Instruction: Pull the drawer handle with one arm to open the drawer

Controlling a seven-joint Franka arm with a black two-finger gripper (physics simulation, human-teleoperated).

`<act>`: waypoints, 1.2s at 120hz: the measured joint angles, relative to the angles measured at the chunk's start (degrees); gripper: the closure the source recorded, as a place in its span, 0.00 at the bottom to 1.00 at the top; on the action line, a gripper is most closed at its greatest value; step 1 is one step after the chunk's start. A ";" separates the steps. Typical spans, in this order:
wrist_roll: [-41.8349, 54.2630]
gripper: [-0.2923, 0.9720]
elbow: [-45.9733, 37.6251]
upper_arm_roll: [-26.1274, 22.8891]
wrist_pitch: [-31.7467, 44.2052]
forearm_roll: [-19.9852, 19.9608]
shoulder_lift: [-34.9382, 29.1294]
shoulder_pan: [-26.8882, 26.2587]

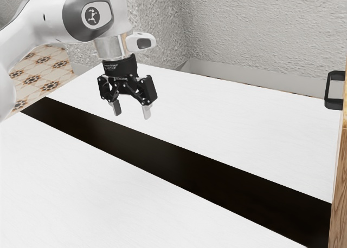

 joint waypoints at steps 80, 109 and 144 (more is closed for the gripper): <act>-4.05 0.23 5.58 -4.55 16.52 -0.17 -1.92 -5.80; -5.82 0.23 10.83 -7.34 27.56 -0.11 7.55 -8.63; -12.25 0.23 28.11 -7.46 21.72 2.45 18.54 -10.99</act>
